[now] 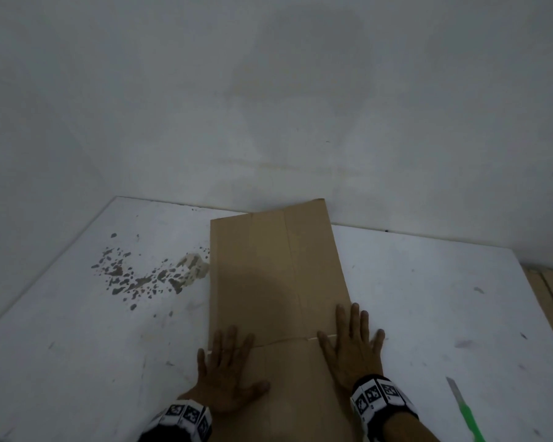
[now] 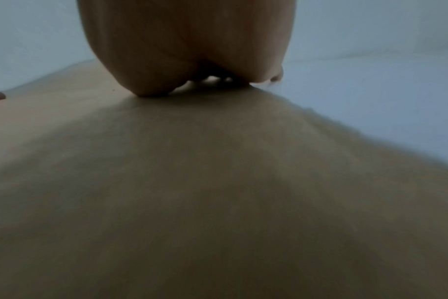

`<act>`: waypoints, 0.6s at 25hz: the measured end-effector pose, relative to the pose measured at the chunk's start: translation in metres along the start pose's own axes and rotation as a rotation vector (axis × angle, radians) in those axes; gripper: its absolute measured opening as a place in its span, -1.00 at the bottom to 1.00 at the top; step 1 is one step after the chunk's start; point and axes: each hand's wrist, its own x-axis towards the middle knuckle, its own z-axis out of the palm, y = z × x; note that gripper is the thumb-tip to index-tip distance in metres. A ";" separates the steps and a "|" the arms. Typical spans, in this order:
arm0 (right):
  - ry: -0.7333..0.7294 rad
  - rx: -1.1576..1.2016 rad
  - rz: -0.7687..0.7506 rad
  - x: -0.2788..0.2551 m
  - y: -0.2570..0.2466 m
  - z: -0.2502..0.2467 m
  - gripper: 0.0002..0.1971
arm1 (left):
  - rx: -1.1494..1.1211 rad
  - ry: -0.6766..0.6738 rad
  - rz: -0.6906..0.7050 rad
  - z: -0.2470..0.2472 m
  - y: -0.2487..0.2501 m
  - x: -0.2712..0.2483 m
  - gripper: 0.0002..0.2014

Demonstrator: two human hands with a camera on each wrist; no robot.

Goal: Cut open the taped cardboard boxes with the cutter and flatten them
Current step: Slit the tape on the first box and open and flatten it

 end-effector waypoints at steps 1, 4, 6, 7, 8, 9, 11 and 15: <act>-0.013 -0.019 -0.006 0.000 -0.001 -0.003 0.09 | -0.004 -0.016 0.005 -0.001 0.000 0.000 0.02; -0.071 -0.041 -0.045 -0.001 0.001 -0.018 0.08 | -0.006 -0.043 0.025 -0.008 0.002 -0.003 0.07; -0.096 -0.132 -0.129 -0.005 0.006 -0.030 0.01 | 0.027 -0.065 0.037 -0.017 0.001 -0.005 0.07; -0.110 -0.195 -0.182 -0.009 0.009 -0.034 0.05 | 0.041 -0.079 0.039 -0.024 -0.001 -0.009 0.06; -0.141 -0.249 -0.235 -0.014 0.012 -0.036 0.11 | 0.052 -0.093 0.034 -0.031 -0.005 -0.012 0.05; -0.184 -0.276 -0.273 -0.021 0.015 -0.036 0.14 | 0.060 -0.103 0.023 -0.037 -0.010 -0.016 0.04; -0.260 -0.250 -0.312 -0.036 0.017 -0.032 0.17 | 0.077 -0.123 -0.003 -0.048 -0.016 -0.024 0.04; -0.235 -0.256 -0.336 -0.042 0.019 -0.020 0.32 | 0.015 -0.128 -0.095 -0.045 0.003 -0.034 0.31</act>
